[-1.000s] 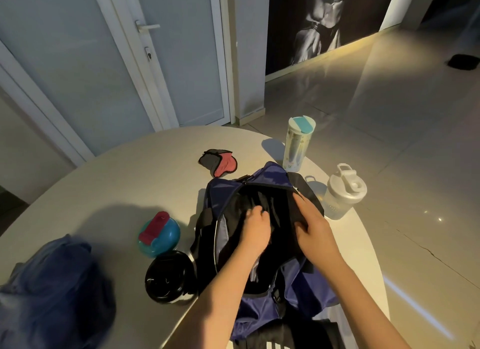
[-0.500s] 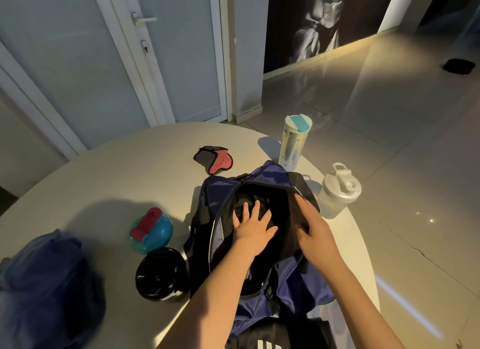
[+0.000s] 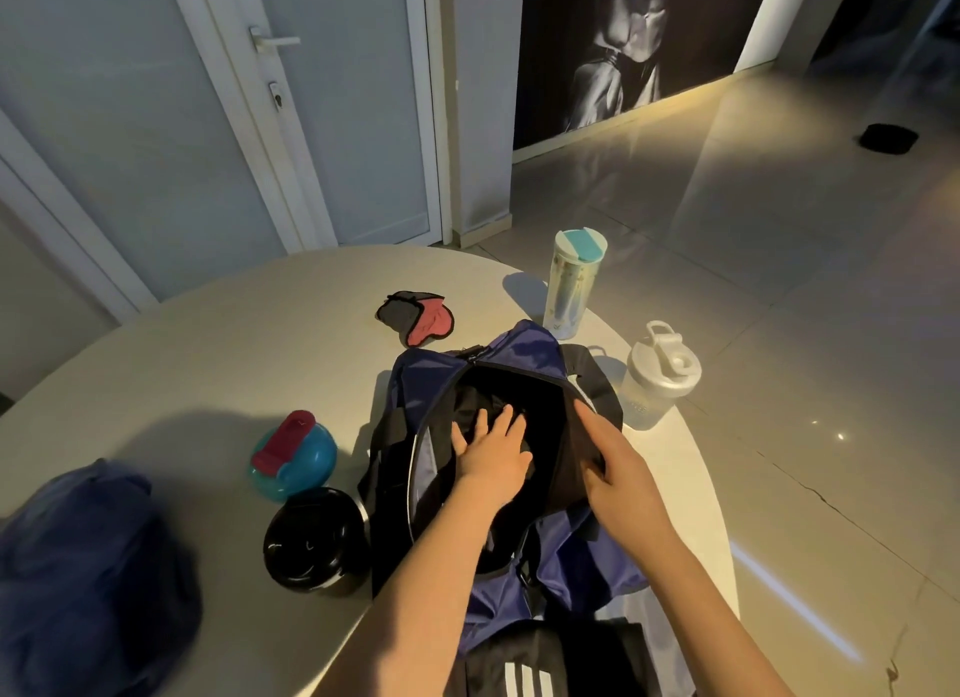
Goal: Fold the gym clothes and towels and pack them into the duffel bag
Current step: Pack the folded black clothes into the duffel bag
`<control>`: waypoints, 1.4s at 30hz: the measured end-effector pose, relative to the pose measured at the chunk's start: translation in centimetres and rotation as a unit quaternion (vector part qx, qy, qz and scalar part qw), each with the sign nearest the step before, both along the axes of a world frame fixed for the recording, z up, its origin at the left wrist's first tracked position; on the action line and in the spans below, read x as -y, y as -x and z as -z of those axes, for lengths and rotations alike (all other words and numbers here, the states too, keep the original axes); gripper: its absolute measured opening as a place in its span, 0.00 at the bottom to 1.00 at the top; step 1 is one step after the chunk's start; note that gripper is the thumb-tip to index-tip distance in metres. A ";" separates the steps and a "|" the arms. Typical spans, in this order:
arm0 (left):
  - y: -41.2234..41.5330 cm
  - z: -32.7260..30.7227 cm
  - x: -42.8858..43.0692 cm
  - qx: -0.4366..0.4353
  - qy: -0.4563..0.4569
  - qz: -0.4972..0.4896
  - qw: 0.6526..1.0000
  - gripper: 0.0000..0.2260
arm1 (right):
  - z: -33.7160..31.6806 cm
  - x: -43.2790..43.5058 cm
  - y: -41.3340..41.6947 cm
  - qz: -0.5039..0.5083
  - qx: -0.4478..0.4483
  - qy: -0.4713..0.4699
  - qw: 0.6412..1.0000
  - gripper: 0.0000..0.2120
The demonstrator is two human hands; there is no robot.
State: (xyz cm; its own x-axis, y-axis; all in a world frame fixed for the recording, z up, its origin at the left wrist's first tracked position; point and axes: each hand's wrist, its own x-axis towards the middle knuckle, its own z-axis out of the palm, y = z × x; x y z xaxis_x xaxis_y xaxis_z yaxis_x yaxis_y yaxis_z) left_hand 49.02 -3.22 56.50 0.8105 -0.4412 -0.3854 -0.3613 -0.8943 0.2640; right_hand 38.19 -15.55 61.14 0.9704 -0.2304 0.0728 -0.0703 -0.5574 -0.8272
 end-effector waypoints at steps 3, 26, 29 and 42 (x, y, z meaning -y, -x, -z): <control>2.7 -1.2 -1.2 0.054 0.083 -0.012 0.995 0.24 | 0.5 -0.5 0.8 0.017 -0.012 0.018 1.000 0.32; 23.0 6.4 -10.9 -0.159 0.151 -0.294 0.930 0.23 | 10.1 -4.5 18.2 0.214 -0.335 0.065 0.915 0.34; 23.2 6.3 -10.4 -0.183 0.168 -0.311 0.917 0.15 | 10.9 -4.9 18.8 0.223 -0.328 -0.011 0.918 0.27; 24.0 4.6 -10.0 -0.205 0.270 -0.310 0.888 0.26 | 8.9 -6.3 19.9 0.236 -0.281 0.009 0.930 0.11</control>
State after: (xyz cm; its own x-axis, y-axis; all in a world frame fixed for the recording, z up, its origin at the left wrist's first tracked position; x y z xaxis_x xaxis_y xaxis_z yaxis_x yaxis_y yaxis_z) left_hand 25.02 6.82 51.89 0.8025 -0.1688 -0.5723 0.3828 -0.5902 0.7108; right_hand 18.30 -9.27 52.26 0.6468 -0.6447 -0.4073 -0.7295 -0.3675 -0.5769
